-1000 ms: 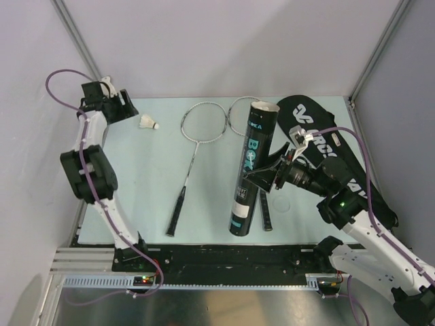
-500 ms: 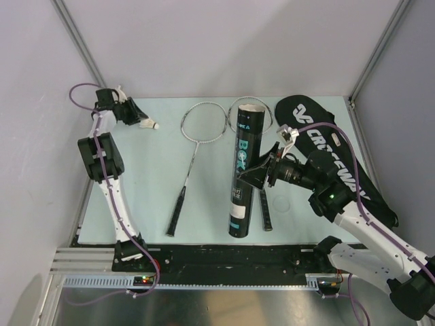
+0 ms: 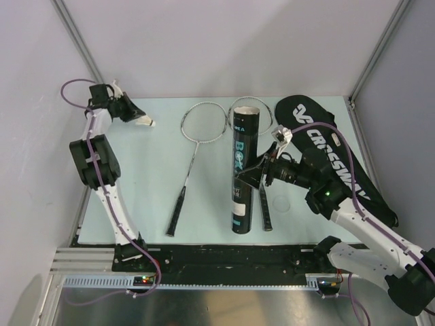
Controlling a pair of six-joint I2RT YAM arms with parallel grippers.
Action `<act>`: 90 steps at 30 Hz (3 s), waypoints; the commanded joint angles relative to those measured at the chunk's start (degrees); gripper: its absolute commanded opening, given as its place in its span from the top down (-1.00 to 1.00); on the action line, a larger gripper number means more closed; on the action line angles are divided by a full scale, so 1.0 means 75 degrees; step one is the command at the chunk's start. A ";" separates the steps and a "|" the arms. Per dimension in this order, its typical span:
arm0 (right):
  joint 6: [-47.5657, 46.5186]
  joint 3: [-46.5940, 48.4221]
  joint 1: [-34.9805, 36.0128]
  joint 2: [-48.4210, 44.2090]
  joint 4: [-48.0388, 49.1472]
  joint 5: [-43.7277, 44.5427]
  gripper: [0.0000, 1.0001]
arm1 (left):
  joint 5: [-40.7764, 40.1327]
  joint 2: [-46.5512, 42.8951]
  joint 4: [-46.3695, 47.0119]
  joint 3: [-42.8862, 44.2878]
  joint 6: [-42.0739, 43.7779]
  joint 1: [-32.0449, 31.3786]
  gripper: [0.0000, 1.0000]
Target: Pack up the badminton gear
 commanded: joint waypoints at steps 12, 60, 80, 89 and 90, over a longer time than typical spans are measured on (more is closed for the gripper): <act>-0.4486 0.1623 0.0928 0.0912 -0.3307 0.1428 0.21 | -0.0299 -0.6751 0.0144 -0.3766 -0.0776 -0.1401 1.00; -0.6247 0.2416 0.3300 0.1457 -0.3371 0.4392 0.30 | 0.0352 -1.1722 0.0096 -0.6765 -0.2463 -0.4703 1.00; -0.6476 0.2401 0.3366 0.1586 -0.3340 0.4466 0.33 | -0.0064 -1.1550 0.0254 -0.7024 -0.1916 -0.5246 0.51; -0.6547 0.2231 0.3384 0.1285 -0.3369 0.4263 0.34 | -0.0290 -1.1564 -0.0806 -0.6549 -0.0797 -0.5251 0.29; -0.6558 0.2224 0.3392 0.1277 -0.3375 0.4257 0.34 | -0.0294 -1.1559 -0.0858 -0.6524 -0.0755 -0.5247 0.31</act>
